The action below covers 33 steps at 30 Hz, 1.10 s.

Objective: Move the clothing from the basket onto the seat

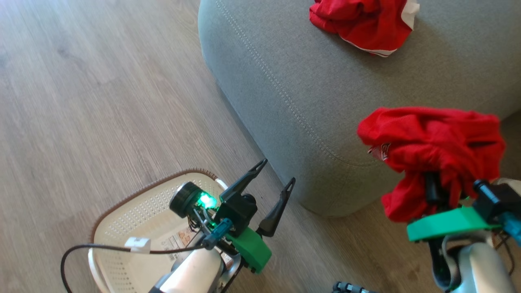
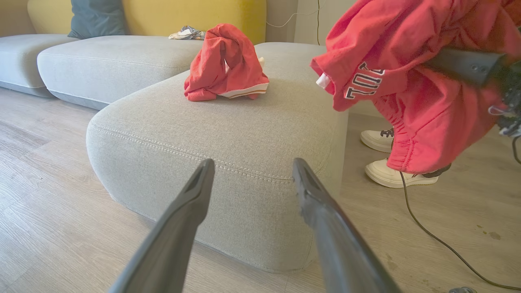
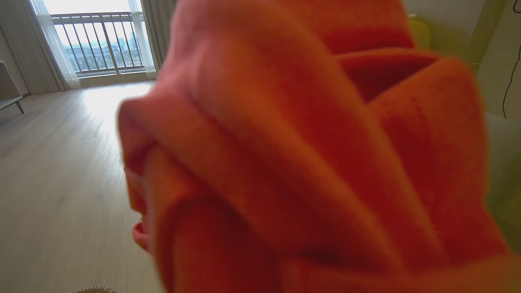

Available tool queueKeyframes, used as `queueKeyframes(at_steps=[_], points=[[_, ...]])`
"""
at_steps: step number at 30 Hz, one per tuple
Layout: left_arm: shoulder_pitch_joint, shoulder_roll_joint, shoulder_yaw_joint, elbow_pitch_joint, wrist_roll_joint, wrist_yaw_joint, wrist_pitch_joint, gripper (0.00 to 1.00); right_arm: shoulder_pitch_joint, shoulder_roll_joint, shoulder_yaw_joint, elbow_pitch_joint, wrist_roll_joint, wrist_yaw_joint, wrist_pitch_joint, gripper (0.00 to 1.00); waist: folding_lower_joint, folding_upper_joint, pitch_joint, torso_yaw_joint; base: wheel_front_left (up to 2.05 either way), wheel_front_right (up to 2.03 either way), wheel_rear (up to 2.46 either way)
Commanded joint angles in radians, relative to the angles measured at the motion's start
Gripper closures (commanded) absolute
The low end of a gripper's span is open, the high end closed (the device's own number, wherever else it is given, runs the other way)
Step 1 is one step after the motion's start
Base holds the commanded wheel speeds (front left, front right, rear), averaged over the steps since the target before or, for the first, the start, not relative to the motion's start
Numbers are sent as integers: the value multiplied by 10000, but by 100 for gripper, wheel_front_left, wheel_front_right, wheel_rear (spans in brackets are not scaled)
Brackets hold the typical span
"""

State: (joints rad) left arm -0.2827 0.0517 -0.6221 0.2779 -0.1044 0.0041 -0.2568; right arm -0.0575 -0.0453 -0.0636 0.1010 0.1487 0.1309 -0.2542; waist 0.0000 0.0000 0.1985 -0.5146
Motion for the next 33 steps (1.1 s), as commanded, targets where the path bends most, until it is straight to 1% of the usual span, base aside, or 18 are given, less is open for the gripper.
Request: queueKeyframes(at_steps=[1, 5, 9, 17, 23, 24, 33], points=[[-138, -15, 282, -368, -14, 107, -49, 0, -564, -115, 76, -419, -32, -2, -76, 100, 0, 0, 70, -3, 0, 0, 0], [-187, -15, 381, -384, 146, 125, -49, 0, -1119, -344, -168, -577, 79, -2, -76, 100, 0, 0, 393, -44, 0, 0, 0], [-340, 62, 487, -289, 454, 18, -49, 0, -2099, -694, -335, -721, 204, -2, -76, 100, 0, 0, 907, -110, 0, 0, 0], [-918, 294, 382, -137, 903, -263, -49, 0, -4394, -1762, -1153, -536, 847, -2, -76, 100, 0, 0, 2097, 133, 0, 0, 0], [-1354, 479, 202, -57, 1132, -390, -49, 0, -6174, -2622, -1449, 340, 1251, -2, -76, 100, 0, 0, 2957, 317, 0, 0, 0], [-1354, 479, 202, -57, 1132, -390, -49, 0, -6174, -2622, -1449, 340, 1251, -2, -76, 100, 0, 0, 2957, 317, 0, 0, 0], [-2002, 723, -31, -46, 1298, -456, -49, 0, -8615, -3673, -1489, 2243, 1429, -2, -76, 100, 0, 0, 4163, 741, 0, 0, 0]])
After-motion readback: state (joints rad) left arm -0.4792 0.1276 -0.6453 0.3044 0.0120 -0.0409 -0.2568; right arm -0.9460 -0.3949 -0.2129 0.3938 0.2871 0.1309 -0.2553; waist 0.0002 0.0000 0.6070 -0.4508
